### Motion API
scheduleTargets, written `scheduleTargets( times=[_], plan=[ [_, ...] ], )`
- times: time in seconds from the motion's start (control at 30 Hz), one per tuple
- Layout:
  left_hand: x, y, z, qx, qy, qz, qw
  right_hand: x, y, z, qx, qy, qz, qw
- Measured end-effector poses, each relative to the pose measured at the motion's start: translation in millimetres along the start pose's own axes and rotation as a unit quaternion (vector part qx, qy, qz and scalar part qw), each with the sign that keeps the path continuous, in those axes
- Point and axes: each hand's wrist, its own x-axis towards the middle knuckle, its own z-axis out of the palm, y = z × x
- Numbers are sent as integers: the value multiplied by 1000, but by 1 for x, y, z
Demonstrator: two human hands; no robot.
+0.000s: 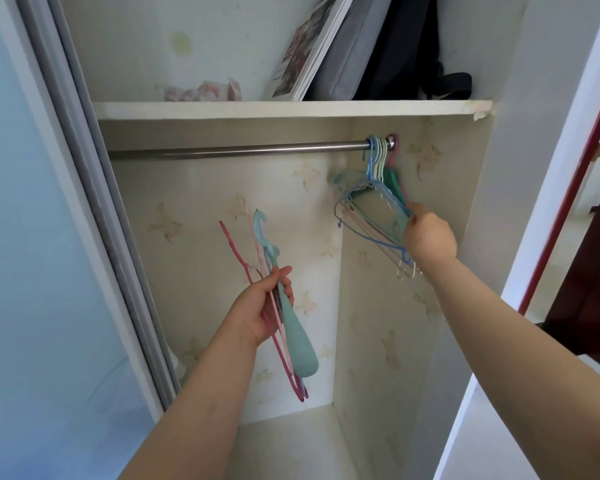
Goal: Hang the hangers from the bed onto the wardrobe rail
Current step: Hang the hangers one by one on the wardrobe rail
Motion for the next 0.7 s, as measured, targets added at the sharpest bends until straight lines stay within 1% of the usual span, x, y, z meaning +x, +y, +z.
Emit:
scheduleTargets(
  times=[0.07, 0.1, 0.13, 0.2, 0.23, 0.27, 0.3, 0.33, 0.37, 0.4, 0.43, 0.47, 0.5, 0.57, 0.7],
  plan=[
    [-1, 1, 3, 17, -10, 5, 1000, -2, 2, 0, -9, 1, 26, 1000],
    [-2, 2, 4, 23, -15, 8, 1000, -8, 0, 2, -29, 16, 29, 999],
    [-2, 1, 4, 29, -18, 11, 999, -17, -2, 7, -57, 50, 13, 997],
    [-1, 0, 6, 42, -20, 16, 999, -45, -9, 15, -80, 140, -58, 985],
    [-1, -2, 8, 46, -17, 18, 999, -63, -13, 18, -50, 138, -97, 984],
    [-1, -3, 10, 48, -13, 22, 999, -82, -18, 16, 5, 69, -126, 990],
    [-1, -5, 13, 50, -7, 27, 998, -100, -23, 13, 57, -60, -123, 989],
    [-1, -8, 16, 51, -1, 33, 998, -119, -29, 9, 96, -220, -101, 966],
    [-1, -10, 19, 55, 7, 39, 998, -134, -33, 6, 122, -354, -80, 924],
    [0, -13, 22, 60, 16, 43, 997, -147, -35, 6, 127, -438, -75, 887],
    [1, -16, 24, 65, 23, 45, 997, -156, -34, 8, 118, -473, -81, 869],
    [2, -19, 25, 73, 30, 45, 996, -163, -31, 11, 98, -472, -89, 872],
    [3, -21, 25, 82, 35, 43, 995, -166, -28, 17, 73, -456, -92, 882],
    [6, -25, 25, 98, 39, 35, 994, -169, -22, 24, 61, -427, -75, 899],
    [12, -27, 25, 74, 32, 8, 997, -170, -17, 29, 148, -374, -50, 914]
  ],
)
